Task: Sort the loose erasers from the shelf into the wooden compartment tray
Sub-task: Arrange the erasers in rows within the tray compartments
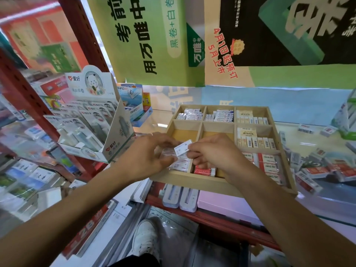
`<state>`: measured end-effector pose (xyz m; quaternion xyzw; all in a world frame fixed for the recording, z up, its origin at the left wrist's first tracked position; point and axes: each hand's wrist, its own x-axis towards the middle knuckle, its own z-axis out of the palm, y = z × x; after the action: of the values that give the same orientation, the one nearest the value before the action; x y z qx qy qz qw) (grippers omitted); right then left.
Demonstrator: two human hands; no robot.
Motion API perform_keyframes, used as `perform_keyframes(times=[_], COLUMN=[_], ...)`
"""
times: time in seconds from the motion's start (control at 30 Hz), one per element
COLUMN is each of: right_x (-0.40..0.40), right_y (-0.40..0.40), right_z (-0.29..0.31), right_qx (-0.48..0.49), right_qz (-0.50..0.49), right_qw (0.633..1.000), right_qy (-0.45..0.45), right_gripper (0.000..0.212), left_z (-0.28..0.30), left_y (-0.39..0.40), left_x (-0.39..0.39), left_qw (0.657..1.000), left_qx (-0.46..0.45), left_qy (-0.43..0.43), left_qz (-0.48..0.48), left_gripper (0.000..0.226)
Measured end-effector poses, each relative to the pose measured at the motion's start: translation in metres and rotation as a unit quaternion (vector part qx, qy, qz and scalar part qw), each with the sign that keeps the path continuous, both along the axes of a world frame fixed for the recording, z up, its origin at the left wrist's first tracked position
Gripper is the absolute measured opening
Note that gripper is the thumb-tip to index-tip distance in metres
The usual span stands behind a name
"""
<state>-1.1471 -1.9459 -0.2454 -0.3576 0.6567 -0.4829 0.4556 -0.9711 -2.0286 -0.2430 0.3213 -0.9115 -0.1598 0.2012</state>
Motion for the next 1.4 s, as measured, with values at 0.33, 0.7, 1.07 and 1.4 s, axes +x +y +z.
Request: perform_keyframes(times=[0.33, 0.7, 1.07, 1.4], right_x=[-0.022, -0.050, -0.116, -0.210], right_y=[0.010, 0.042, 0.123, 0.215], right_z=[0.003, 0.006, 0.001, -0.019], right_qx=[0.000, -0.070, -0.023, 0.018], right_qz=[-0.066, -0.005, -0.042, -0.209], right_qw=[0.993, 0.961, 0.910, 0.887], right_qy=[0.098, 0.266, 0.413, 0.412], right_gripper=[0.014, 0.005, 0.008, 0.009], left_z=[-0.012, -0.025, 0.007, 0.000], left_y=[-0.013, -0.007, 0.059, 0.109], left_x=[-0.034, -0.038, -0.127, -0.258], left_qw=[0.997, 0.998, 0.988, 0.964], left_qx=[-0.050, -0.050, 0.057, 0.028], left_qy=[-0.056, 0.013, 0.083, -0.036], left_qz=[0.018, 0.031, -0.121, -0.262], left_gripper=[0.021, 0.021, 0.032, 0.016])
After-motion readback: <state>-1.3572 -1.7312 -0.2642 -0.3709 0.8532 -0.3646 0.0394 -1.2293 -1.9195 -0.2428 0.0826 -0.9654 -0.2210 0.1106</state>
